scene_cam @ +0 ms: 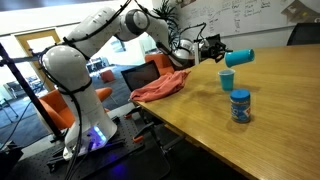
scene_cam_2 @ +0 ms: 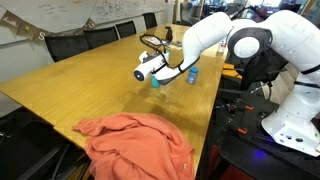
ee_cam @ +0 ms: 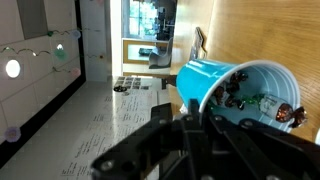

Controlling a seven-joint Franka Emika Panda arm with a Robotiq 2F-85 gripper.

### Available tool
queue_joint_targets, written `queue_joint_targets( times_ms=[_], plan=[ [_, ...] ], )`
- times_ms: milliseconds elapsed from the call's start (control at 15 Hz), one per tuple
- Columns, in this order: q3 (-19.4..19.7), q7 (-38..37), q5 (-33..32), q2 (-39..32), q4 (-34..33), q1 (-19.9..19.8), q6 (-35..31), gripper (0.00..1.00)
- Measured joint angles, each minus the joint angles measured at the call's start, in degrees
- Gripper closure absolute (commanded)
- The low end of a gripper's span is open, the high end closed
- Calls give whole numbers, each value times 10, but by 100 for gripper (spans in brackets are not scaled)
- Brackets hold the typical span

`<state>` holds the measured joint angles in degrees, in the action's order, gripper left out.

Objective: Pour the sweets out of the left cup into the right one

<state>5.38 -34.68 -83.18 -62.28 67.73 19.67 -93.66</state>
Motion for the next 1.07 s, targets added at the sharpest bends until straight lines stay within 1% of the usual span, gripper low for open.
queue_joint_targets(
  times_ms=[1067],
  plan=[
    [0,101,-46,-61,-75,6,51,99]
  ],
)
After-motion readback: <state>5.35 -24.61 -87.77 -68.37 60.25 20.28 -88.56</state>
